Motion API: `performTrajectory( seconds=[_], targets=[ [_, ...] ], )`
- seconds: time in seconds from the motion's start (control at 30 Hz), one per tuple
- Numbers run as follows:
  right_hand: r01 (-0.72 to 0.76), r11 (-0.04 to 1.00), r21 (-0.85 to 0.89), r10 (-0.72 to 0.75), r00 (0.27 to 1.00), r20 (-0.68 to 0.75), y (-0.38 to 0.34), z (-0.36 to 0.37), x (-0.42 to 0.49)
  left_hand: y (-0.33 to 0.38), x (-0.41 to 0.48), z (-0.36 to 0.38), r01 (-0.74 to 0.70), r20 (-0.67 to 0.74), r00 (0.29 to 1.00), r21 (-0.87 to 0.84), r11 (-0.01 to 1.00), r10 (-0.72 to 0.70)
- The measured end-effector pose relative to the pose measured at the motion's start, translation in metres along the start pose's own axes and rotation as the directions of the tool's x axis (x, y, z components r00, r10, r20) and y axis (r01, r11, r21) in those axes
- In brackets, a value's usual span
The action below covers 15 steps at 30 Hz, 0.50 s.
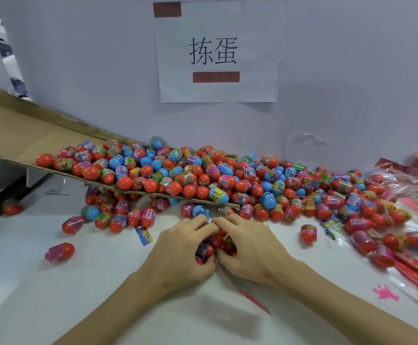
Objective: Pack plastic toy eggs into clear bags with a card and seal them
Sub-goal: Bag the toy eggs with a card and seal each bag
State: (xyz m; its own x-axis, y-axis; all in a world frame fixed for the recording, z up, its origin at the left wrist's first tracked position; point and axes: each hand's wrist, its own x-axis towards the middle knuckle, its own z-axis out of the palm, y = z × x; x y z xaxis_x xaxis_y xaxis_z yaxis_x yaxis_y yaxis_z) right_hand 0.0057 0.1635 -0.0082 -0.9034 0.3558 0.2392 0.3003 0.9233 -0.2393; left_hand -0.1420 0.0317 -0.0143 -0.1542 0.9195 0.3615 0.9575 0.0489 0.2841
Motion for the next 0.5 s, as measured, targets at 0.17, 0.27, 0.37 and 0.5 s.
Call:
performTrajectory(
  seconds=[0.17,0.27,0.37,0.5],
  targets=[
    [-0.031,0.999,0.023,0.03,0.999,0.039,0.007,-0.007,0.005,0.021,-0.002,0.016,0.234,0.011,0.97,0.23,0.945,-0.243],
    [-0.021,0.998,0.056,0.022,0.999,-0.025,0.009,-0.006,-0.004,0.021,-0.012,0.02,0.246,-0.059,0.969,0.244,0.938,-0.238],
    [-0.021,0.989,0.148,0.04,0.991,-0.128,0.014,-0.007,-0.019,0.019,-0.008,0.018,0.193,-0.092,0.98,0.185,0.963,-0.179],
    [-0.029,0.969,0.244,0.092,0.964,-0.25,0.024,-0.011,-0.031,0.015,-0.006,0.01,0.121,-0.097,0.989,0.105,0.987,-0.111]
  ],
)
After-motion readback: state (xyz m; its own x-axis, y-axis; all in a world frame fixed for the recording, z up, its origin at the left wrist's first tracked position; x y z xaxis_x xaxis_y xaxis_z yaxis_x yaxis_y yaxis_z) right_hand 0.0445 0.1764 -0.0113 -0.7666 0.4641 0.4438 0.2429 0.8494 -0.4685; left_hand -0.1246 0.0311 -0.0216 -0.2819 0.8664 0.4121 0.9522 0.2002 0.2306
